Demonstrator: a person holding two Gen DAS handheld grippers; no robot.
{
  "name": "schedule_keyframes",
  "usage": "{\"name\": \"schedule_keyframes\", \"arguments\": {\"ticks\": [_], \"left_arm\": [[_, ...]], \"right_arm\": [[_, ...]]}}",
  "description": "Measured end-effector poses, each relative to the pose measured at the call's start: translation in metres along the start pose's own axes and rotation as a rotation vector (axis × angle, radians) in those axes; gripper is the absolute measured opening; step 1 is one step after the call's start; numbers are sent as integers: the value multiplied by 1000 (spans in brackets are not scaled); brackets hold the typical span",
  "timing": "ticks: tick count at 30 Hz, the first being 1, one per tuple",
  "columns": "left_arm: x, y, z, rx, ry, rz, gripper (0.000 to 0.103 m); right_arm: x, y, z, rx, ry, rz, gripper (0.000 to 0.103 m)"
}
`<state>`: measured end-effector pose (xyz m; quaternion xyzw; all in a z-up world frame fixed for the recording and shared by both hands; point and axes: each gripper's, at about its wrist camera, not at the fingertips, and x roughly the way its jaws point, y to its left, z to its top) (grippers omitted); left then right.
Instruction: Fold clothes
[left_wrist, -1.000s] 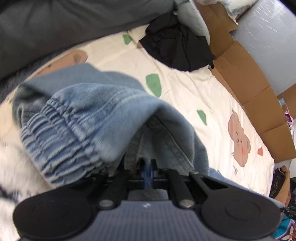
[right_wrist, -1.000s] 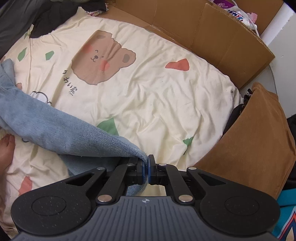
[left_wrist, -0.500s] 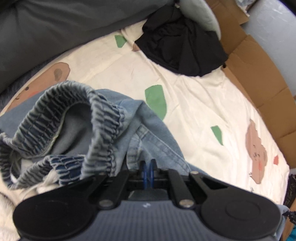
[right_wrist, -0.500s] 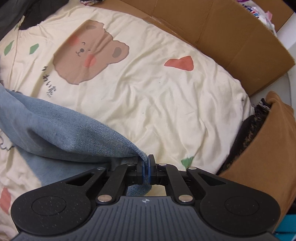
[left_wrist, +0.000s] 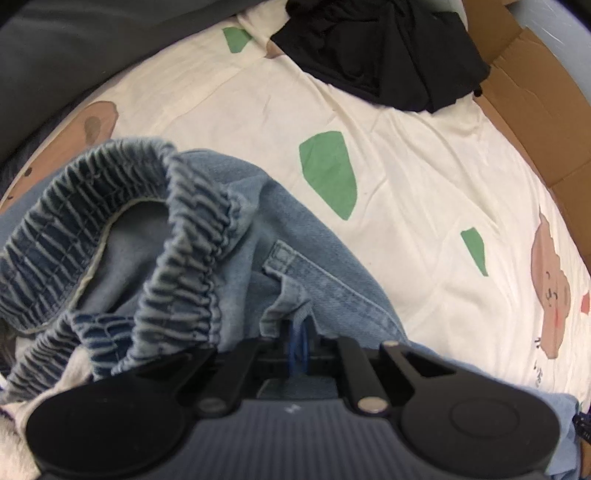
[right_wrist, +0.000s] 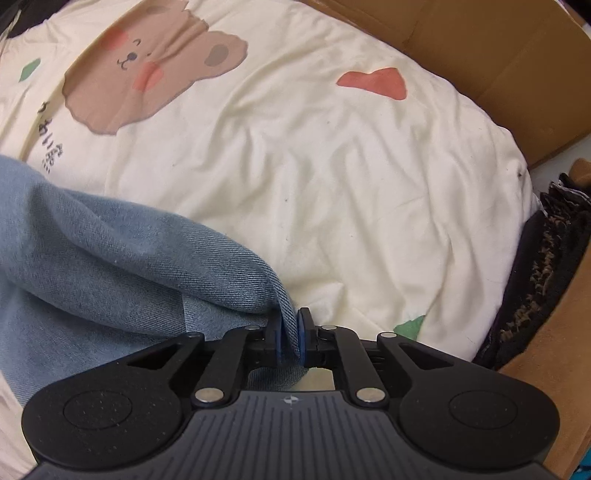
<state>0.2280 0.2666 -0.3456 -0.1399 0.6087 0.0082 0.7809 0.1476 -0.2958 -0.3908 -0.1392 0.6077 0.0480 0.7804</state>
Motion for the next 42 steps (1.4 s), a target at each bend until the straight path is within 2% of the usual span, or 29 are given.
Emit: {"name": "schedule_keyframes", "arguments": {"ticks": [2,3,5,7,11,17,23,29,32,35,38,41,42], "left_arm": [[-13,1,-3,-6,-11,-6,9],[-19,1,-5,-10,-19,-9,14],[-33,3,-10,-20,-34,-17,21],[-48,5,-17,-28,-51,-19,31],[-77,11,-36,-36,-69,-23,34],[-109,27,-52,-102,-74,-22,39],[-117,43,-82,-194,-58,-16,46],[-100,59,-101,-297,-43,5,60],[-86,68,-107,-357,-55,-9,68],[-68,72,-110,-404,-58,2,68],[-53,75,-111,-447,-74,-3,67],[-44,79,-111,-492,-79,-16,54],[-42,81,-111,-506,-79,-23,41]], "right_arm": [[-15,-4,0,14,-21,1,12],[-24,-6,0,18,-33,2,14],[-42,-9,-3,30,-61,6,27],[-59,-11,-8,43,-89,16,29],[-87,-12,-21,76,-128,35,30],[-114,-2,-46,127,-153,72,34],[-124,16,-70,168,-153,109,34],[-119,25,-92,213,-112,124,36],[-114,26,-101,245,-93,131,37],[-107,27,-106,279,-73,134,42],[-98,30,-109,302,-49,141,43],[-89,32,-112,323,-15,144,43],[-87,32,-112,331,-5,148,43]]}}
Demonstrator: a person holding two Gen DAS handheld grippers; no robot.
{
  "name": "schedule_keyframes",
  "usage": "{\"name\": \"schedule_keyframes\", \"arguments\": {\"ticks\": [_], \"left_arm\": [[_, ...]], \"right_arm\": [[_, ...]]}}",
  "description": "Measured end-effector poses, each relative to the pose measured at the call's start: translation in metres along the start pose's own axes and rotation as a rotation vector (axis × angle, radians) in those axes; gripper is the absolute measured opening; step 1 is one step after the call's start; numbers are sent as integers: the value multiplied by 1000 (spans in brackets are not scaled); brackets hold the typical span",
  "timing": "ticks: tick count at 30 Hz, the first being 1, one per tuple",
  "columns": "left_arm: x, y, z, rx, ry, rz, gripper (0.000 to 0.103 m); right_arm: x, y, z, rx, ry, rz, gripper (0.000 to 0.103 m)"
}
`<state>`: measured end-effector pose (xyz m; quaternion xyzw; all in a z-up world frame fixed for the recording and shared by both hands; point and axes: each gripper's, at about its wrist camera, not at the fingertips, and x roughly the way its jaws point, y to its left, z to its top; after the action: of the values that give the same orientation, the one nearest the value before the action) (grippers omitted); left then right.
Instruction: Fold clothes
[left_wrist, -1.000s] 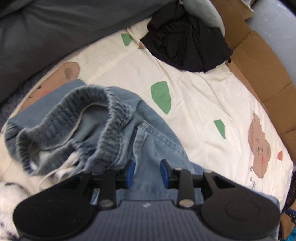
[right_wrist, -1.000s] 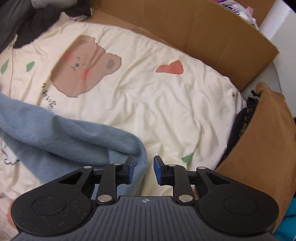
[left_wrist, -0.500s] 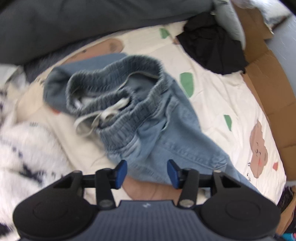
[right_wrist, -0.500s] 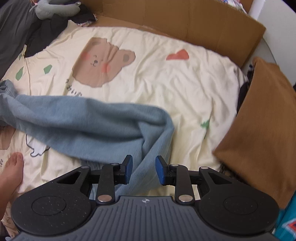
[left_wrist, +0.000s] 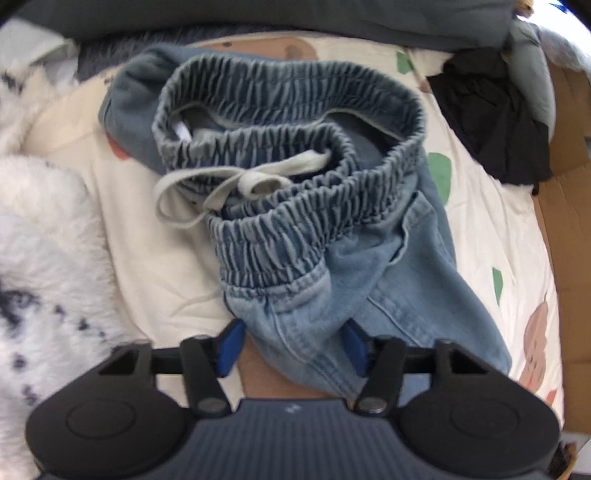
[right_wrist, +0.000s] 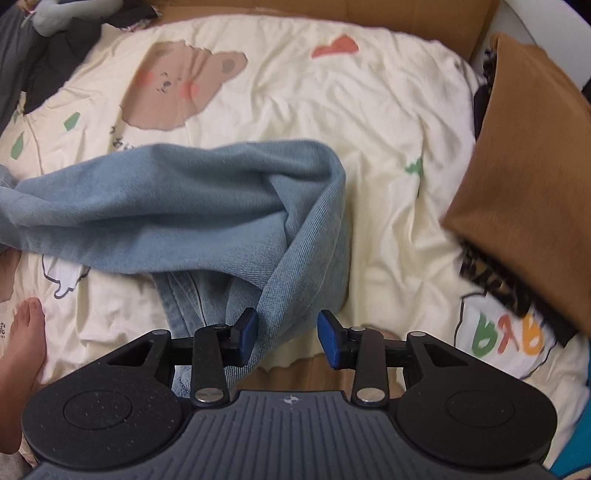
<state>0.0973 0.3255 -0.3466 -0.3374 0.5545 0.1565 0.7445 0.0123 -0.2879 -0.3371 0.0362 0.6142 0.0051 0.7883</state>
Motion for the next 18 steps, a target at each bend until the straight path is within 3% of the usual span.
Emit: {"name": "schedule_keyframes", "arguments": {"ticks": [1,7,13,18], "left_arm": [[1,0,0,-1,-1,-3,31],[-19,-2,4,25,-22,-26,19],[-56,-9,9,48,-72,-66,14],[-80,-25,12,94,-101,-104,13]], "right_arm": [[2,-1,0,9,9,6,43],[13,-7,-3,52,88,11,43],[12,-10,-8,73,90,-32,54],[15,-5,-11,56,99,-12,54]]}}
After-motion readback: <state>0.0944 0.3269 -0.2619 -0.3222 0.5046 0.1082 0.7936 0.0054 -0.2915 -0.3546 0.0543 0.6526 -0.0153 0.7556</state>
